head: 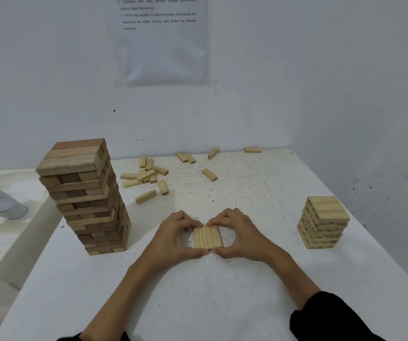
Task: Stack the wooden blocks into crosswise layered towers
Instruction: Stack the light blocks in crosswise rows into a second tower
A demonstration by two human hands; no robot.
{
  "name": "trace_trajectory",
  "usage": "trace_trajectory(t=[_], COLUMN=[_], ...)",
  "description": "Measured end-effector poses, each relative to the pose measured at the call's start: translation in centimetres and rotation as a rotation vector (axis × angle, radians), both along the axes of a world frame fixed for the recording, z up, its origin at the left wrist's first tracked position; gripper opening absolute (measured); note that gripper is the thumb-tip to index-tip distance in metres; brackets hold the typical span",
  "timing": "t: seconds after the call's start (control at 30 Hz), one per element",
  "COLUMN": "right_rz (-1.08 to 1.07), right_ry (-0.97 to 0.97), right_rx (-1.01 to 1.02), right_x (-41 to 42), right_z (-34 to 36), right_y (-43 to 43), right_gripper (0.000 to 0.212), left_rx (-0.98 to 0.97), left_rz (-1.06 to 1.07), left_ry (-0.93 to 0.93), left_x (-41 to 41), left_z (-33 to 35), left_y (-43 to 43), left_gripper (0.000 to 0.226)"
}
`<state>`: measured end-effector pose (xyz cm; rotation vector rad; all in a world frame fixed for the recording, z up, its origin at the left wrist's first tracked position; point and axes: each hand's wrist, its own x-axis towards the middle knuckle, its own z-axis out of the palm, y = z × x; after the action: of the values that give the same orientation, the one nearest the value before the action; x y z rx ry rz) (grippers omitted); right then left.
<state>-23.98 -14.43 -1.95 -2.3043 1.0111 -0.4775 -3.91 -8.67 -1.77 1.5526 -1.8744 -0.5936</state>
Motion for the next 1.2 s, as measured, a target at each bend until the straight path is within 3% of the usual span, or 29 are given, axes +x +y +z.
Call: trace_trajectory(t=[0.33,0.67,0.87,1.2], right_rz=[-0.006,-0.132,-0.176,-0.189], right_ry=[-0.08,-0.115,-0.028,0.027], right_rx=[-0.036,-0.186,-0.089,0.062], right_x=[-1.4,-8.2,-15.1,-20.4], right_z=[3.3,11.7,13.9,10.8], right_y=[0.5,1.2,-0.6,-2.5], right_gripper=[0.052,0.05,0.049,0.05], left_rx=[-0.072,-0.237,-0.231,-0.103], left_rz=[-0.037,-0.172,-0.199,-0.229], left_ry=[-0.019,-0.135,-0.143,-0.187], left_x=[-0.9,-6.7,-13.8,-19.0], left_z=[2.8,11.8,13.0,10.1], left_y=[-0.4,-2.3,-4.7,-6.8], left_gripper=[0.059,0.054,0.051,0.054])
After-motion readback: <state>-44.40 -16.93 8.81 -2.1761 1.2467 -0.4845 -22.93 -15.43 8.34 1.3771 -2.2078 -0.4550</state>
